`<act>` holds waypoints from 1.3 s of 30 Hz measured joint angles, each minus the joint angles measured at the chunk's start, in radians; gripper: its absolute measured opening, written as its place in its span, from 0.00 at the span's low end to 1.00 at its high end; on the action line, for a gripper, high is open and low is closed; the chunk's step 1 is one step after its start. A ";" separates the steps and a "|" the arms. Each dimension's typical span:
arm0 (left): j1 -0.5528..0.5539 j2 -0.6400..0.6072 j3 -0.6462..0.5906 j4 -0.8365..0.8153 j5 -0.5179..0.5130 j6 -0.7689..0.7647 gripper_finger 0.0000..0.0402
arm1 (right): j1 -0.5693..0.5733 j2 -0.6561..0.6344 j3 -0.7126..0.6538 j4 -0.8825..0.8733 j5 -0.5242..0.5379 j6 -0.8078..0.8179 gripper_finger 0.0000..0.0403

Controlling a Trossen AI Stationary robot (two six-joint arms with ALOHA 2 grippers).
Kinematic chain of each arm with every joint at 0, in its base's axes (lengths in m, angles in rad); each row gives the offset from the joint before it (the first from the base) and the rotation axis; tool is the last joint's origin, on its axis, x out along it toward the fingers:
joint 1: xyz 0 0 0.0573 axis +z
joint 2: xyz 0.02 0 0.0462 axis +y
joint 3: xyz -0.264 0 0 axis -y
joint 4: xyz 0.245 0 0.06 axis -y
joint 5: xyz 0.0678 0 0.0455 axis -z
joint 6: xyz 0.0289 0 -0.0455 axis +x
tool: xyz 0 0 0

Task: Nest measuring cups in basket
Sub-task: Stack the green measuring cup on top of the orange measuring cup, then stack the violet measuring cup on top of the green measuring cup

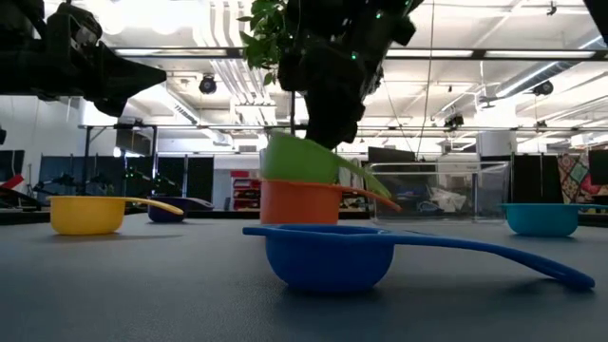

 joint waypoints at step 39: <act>0.000 0.002 0.000 0.000 0.000 0.000 0.00 | 0.038 -0.677 -0.607 0.543 -0.138 -0.072 0.41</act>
